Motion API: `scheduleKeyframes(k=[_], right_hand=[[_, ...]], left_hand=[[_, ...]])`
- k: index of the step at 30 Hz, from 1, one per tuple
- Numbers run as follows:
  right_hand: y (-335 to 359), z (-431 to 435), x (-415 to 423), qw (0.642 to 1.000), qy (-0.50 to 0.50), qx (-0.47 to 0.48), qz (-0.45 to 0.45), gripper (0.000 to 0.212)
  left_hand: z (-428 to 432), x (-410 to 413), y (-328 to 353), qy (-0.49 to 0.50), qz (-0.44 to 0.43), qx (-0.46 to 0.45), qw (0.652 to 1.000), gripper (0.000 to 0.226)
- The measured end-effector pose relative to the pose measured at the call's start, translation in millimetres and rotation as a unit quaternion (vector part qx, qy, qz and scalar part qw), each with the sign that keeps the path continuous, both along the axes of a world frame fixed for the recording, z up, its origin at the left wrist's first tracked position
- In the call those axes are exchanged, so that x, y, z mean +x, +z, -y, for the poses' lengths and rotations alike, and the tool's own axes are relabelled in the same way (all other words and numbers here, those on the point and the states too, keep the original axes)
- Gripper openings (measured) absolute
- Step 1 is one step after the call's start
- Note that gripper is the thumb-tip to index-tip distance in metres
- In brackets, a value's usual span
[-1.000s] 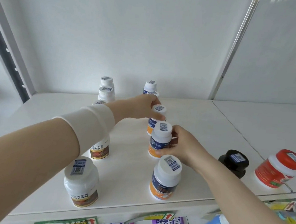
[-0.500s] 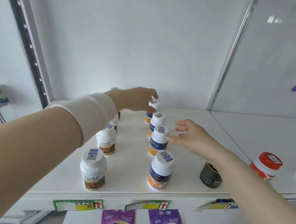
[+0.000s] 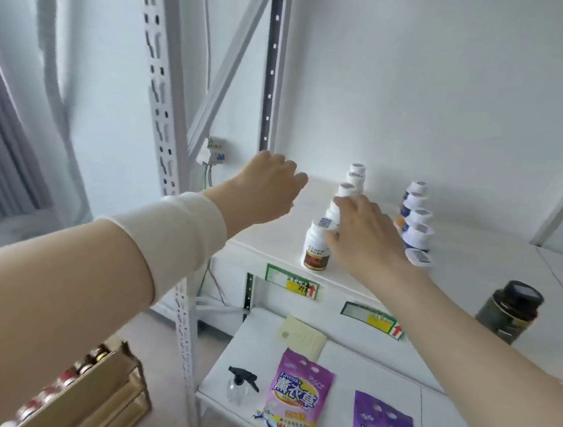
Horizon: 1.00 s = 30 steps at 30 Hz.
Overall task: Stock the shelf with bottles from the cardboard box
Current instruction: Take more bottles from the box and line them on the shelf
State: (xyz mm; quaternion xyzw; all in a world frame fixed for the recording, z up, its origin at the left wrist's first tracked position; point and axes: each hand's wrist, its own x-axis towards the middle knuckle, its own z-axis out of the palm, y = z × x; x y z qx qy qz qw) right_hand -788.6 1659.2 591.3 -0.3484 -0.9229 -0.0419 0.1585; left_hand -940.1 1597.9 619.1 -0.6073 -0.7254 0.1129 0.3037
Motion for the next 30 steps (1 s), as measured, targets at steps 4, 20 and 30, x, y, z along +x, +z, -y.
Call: scheduleKeyframes(k=[4, 20, 30], right_hand=[[-31, 55, -46, 0.996, 0.088, -0.011, 0.012, 0.052], [-247, 242, -319, 0.914, 0.295, -0.083, 0.267, 0.038], [-377, 235, -439, 0.847, 0.320, -0.144, 0.399, 0.047]], left_hand=[[86, -45, -36, 0.097, 0.081, 0.002, 0.992, 0.040], [357, -247, -288, 0.441, 0.295, -0.099, 0.842, 0.031], [363, -333, -426, 0.527, 0.491, -0.113, 0.684, 0.039]])
